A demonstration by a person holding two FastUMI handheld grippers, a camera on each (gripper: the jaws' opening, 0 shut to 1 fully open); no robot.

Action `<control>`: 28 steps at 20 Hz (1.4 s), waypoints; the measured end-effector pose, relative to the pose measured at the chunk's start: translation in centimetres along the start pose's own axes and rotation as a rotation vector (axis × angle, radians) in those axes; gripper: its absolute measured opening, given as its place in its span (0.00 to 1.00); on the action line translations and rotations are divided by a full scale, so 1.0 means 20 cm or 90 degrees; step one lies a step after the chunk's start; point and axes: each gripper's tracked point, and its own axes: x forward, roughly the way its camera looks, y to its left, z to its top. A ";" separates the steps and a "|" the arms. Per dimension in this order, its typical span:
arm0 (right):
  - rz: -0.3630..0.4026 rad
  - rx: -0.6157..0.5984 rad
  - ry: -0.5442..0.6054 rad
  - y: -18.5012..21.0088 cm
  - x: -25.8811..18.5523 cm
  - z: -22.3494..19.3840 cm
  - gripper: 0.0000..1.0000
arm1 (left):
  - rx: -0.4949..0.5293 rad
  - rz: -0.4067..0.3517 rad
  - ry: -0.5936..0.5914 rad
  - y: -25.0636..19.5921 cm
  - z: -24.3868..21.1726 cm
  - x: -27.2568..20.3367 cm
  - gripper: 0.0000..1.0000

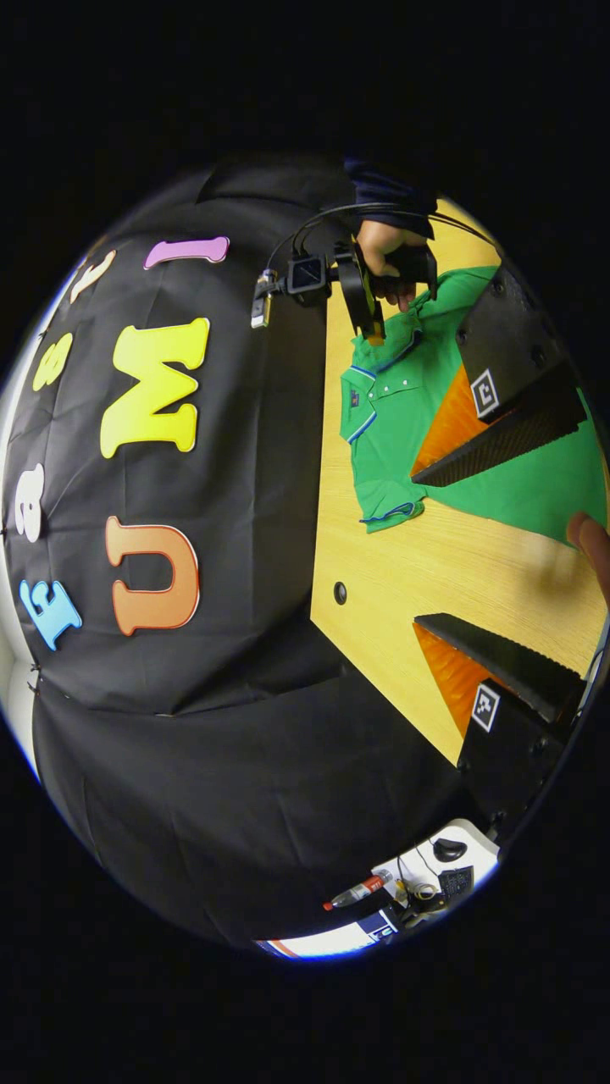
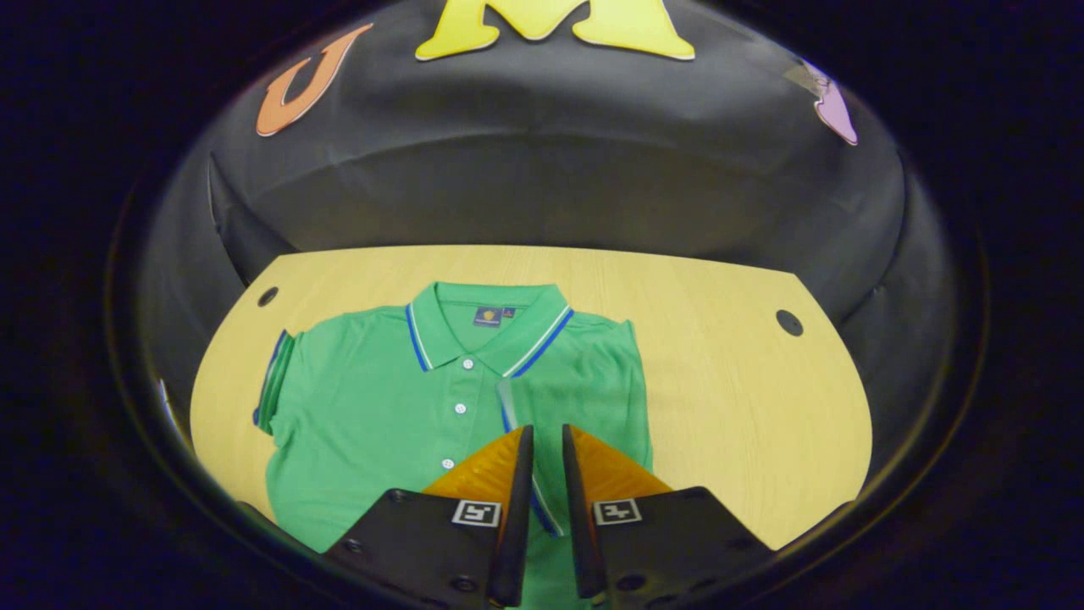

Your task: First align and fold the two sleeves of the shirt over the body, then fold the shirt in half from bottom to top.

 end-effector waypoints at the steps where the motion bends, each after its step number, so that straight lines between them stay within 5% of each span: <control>1: 0.013 0.005 0.004 0.02 -0.04 -0.01 0.26 | -0.001 -0.003 0.001 0.00 0.02 0.02 0.98; 3: 0.023 0.010 -0.001 0.02 -0.15 0.00 0.49 | -0.006 -0.016 -0.013 -0.03 0.08 0.05 0.98; 4: 0.020 0.012 -0.009 0.02 -0.20 0.00 0.51 | -0.007 -0.026 -0.016 -0.05 0.10 0.07 0.97; 7: 0.007 0.009 -0.041 -0.02 -0.39 0.04 0.80 | -0.012 -0.052 -0.021 -0.10 0.14 0.15 0.97; 11: 0.000 -0.021 -0.096 -0.05 -0.68 0.11 0.93 | -0.004 -0.077 -0.015 -0.17 0.17 0.33 0.97; 20: -0.048 -0.001 -0.193 -0.21 -1.24 0.15 0.94 | -0.024 -0.054 0.053 -0.17 0.10 0.87 0.97; 28: -0.071 -0.007 -0.182 -0.20 -1.35 0.05 0.96 | -0.043 -0.058 0.163 -0.20 -0.12 1.23 0.98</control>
